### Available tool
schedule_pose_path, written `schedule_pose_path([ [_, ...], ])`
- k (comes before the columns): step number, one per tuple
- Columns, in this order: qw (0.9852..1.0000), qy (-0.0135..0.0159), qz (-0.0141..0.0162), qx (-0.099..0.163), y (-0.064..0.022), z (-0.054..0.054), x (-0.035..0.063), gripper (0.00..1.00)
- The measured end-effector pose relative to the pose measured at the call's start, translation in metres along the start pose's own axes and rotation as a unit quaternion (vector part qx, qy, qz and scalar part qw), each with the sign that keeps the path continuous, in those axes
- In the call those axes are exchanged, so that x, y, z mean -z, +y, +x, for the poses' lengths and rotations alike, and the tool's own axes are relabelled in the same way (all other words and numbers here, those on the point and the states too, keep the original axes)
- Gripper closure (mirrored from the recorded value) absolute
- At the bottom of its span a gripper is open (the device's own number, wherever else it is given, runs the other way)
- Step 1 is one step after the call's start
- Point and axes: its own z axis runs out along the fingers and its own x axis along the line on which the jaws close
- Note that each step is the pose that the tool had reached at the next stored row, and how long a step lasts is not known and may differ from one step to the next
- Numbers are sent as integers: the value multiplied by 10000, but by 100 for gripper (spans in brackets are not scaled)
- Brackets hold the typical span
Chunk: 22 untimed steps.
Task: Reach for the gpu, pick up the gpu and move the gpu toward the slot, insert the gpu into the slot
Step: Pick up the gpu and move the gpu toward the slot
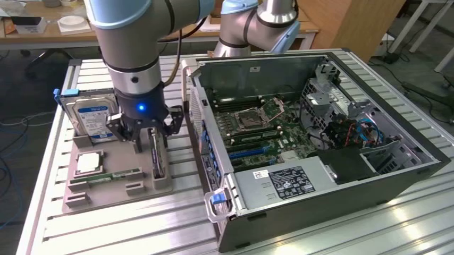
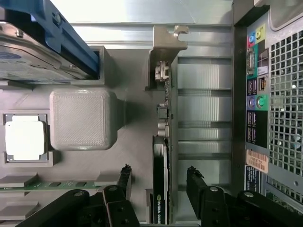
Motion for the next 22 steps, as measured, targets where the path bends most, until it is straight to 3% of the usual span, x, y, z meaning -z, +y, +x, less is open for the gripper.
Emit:
schedule_pose_path([
  [6,10000,0,-26,0,-6,2,-101,41],
  [13,10000,1,-29,-1,56,3,-125,41],
  [22,10000,2,-33,-1,54,5,-184,41],
])
